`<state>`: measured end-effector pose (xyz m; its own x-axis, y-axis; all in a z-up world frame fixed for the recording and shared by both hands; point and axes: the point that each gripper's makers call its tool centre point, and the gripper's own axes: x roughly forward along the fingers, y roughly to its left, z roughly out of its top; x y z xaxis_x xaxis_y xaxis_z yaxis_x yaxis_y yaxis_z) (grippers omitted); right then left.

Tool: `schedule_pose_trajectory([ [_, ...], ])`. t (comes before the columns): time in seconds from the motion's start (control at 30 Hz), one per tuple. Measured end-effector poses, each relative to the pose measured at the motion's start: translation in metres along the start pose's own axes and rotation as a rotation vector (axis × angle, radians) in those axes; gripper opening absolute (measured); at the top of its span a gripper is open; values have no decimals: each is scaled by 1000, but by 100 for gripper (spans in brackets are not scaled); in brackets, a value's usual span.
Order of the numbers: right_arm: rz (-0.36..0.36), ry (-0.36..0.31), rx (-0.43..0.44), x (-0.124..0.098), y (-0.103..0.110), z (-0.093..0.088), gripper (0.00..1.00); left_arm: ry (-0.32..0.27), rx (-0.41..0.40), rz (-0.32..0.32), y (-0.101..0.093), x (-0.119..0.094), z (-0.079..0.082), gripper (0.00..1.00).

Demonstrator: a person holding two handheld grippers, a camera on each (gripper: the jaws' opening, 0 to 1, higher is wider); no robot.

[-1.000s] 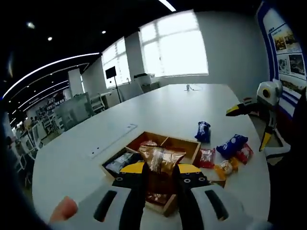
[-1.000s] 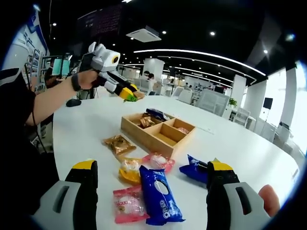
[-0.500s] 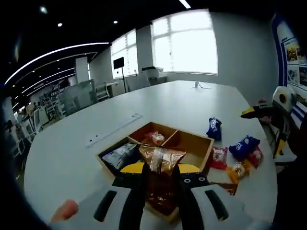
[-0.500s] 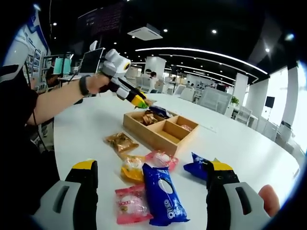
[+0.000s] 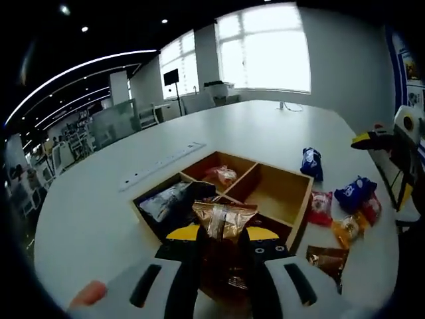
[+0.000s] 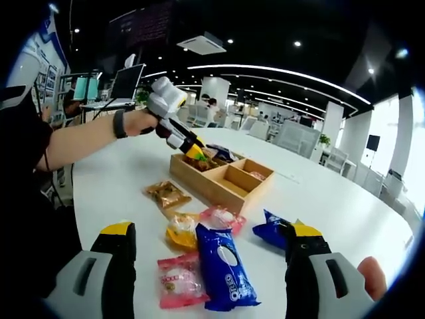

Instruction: Pick up the scattered marshmallows, QQ candies, Oreo cookies, and mixed nuts on the table and sort them into separate containers

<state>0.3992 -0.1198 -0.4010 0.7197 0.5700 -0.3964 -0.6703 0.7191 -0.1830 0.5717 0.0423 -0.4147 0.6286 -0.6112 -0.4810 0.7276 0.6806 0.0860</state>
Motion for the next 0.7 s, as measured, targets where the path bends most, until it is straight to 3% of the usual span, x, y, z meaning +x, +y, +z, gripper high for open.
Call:
schedule_pose_trajectory([
  [0.7, 4, -15, -3, -2, 0, 4, 89, 29, 22, -4, -1, 1, -10, 28],
])
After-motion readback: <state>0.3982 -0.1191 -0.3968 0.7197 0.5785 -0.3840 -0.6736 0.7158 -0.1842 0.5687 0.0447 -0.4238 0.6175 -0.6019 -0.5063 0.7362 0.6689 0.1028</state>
